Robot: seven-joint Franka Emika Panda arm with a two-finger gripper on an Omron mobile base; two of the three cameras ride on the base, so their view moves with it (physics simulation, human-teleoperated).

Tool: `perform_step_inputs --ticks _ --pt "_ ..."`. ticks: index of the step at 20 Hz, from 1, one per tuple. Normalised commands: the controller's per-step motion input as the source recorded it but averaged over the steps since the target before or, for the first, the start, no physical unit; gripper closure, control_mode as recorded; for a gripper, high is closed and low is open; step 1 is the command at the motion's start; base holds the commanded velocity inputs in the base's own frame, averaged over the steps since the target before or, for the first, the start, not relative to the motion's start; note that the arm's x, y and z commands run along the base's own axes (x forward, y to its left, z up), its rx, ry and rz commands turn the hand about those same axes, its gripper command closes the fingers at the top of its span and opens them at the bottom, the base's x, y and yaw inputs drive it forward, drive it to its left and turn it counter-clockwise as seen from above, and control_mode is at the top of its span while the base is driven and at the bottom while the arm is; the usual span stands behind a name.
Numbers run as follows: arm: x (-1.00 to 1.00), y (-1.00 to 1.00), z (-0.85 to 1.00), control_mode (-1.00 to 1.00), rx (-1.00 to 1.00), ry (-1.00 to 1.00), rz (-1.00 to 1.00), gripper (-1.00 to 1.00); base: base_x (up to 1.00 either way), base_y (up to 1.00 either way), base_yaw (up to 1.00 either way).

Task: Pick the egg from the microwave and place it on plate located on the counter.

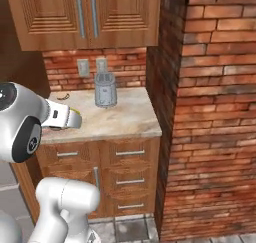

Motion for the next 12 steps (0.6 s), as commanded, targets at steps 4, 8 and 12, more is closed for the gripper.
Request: perform_step_inputs --ticks 4,8,12 --pt "0.00 0.00 0.00 1.00 0.00 0.00 0.00 1.00 1.00 -0.10 0.59" --pt "0.00 0.00 0.00 1.00 0.00 0.00 0.00 1.00 0.99 -0.11 0.60" --pt "0.00 0.00 0.00 1.00 0.00 0.00 0.00 1.00 0.41 -0.32 0.40"
